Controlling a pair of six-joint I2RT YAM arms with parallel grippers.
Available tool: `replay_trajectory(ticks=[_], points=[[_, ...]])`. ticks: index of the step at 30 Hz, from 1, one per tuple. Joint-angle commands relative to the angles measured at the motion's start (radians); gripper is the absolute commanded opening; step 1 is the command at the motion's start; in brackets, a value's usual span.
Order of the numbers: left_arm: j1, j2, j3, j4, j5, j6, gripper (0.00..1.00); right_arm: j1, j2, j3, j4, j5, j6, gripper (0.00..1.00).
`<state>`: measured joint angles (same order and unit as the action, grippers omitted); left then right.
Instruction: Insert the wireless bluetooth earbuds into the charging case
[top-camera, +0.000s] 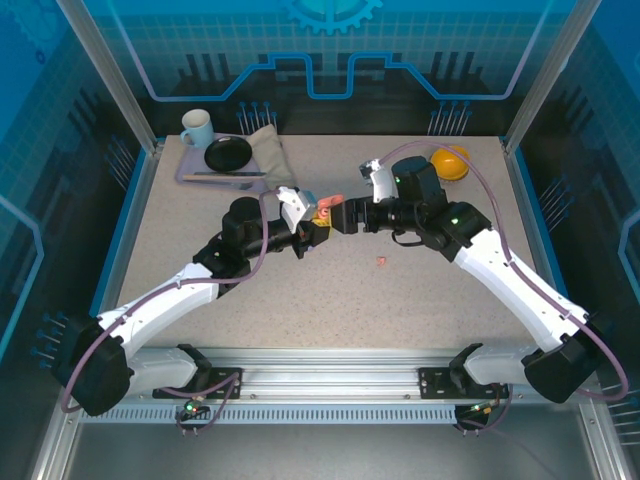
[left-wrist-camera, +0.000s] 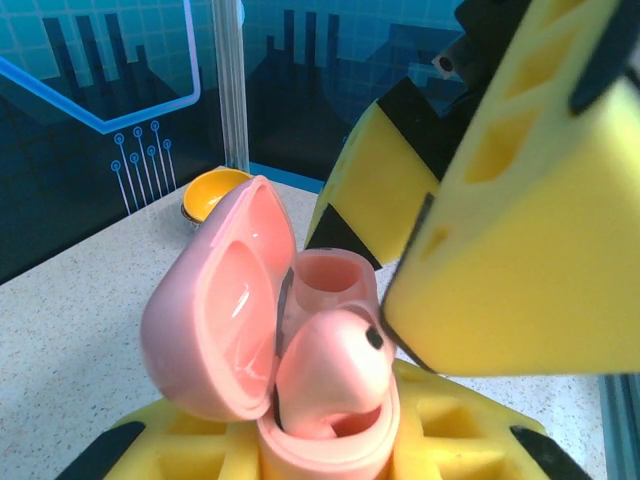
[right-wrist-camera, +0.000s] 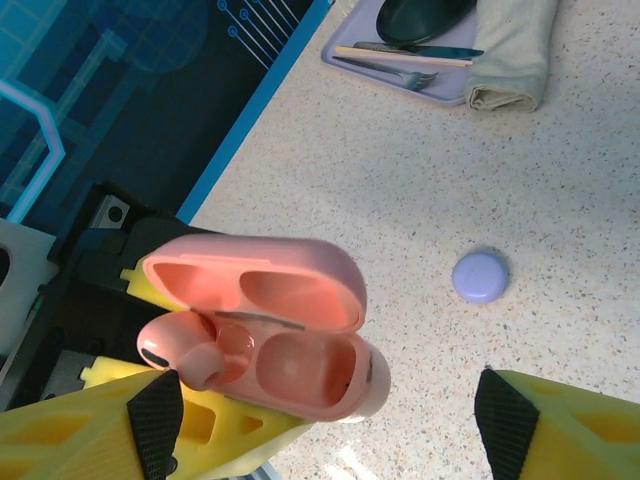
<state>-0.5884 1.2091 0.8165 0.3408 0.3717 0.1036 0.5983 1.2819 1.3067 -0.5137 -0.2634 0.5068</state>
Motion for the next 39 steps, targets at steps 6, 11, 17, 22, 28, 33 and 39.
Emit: replay_trajectory(ticks=[6, 11, 17, 22, 28, 33, 39], points=[[-0.002, -0.028, 0.014, 0.009, 0.033, -0.007, 0.00, -0.019, 0.022, 0.008, 0.021, -0.014, 0.009, 0.80], [-0.001, -0.028, 0.016, 0.006, 0.029, -0.007, 0.00, -0.024, -0.011, 0.000, 0.021, -0.025, 0.017, 0.79], [-0.002, -0.022, 0.014, 0.004, -0.020, -0.005, 0.00, -0.066, -0.151, -0.017, -0.055, -0.019, 0.022, 0.79], [-0.001, -0.036, -0.005, 0.028, -0.055, 0.001, 0.00, -0.138, -0.226, -0.082, -0.148, 0.067, 0.025, 0.79], [0.002, -0.059, -0.026, 0.055, -0.080, -0.006, 0.00, -0.155, -0.154, -0.241, -0.216, 0.292, 0.151, 0.75], [0.003, -0.081, -0.054, 0.075, -0.100, -0.009, 0.00, -0.135, -0.013, -0.291, -0.249, 0.457, 0.308, 0.70], [0.008, -0.097, -0.079, 0.090, -0.122, -0.005, 0.00, -0.105, 0.198, -0.222, -0.252, 0.539, 0.321, 0.68]])
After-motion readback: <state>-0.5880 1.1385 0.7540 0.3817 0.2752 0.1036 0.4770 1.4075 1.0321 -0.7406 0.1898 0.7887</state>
